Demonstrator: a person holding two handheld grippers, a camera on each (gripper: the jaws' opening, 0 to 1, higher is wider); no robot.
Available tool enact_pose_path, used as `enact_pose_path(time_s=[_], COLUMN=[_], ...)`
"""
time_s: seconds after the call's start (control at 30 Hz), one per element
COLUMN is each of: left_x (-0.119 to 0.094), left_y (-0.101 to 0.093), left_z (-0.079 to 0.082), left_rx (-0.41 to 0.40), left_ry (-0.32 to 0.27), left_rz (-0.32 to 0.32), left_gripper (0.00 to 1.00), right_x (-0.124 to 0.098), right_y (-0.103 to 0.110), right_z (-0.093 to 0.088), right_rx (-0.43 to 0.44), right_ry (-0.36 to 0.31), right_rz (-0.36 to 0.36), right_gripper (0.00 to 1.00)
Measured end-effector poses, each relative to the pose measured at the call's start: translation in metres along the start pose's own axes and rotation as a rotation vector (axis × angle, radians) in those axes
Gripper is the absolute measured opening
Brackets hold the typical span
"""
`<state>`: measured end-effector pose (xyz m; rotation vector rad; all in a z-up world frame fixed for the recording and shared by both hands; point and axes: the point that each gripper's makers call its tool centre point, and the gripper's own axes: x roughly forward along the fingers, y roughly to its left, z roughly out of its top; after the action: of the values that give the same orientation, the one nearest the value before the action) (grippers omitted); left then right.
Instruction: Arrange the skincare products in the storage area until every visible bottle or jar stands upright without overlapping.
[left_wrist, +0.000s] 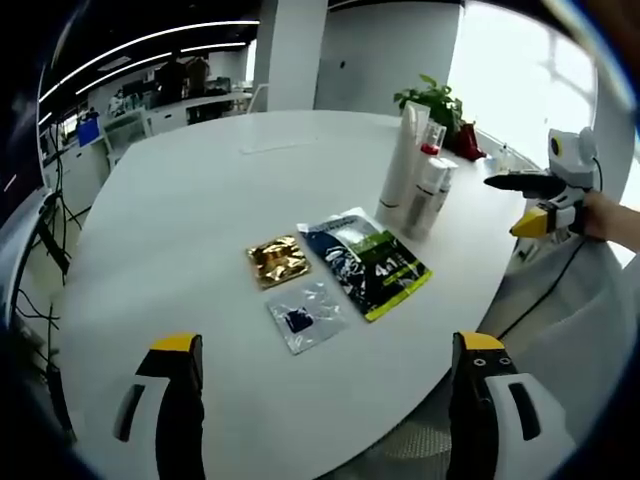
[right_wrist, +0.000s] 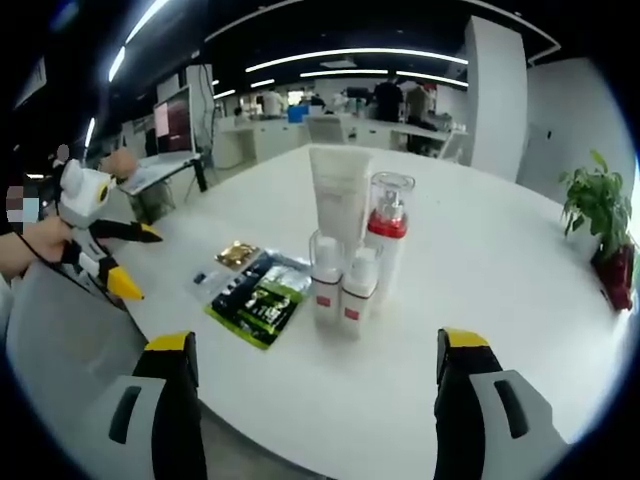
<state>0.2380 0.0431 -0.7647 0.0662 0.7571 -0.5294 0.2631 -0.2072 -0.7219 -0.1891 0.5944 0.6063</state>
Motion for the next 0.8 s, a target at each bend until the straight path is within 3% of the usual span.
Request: enact_pose_path(time_s=[0.8], left_x=[0.0027], left_y=[0.0025], left_z=[-0.0011], left_rx=[0.006], left_ry=[0.01], left_rz=[0.001], left_gripper=[0.97], right_x=[0.0016], right_y=[0.0], right_z=[-0.0033], right_rx=[0.005], right_ry=[0.015], right_rz=[0.012], right_gripper=[0.98])
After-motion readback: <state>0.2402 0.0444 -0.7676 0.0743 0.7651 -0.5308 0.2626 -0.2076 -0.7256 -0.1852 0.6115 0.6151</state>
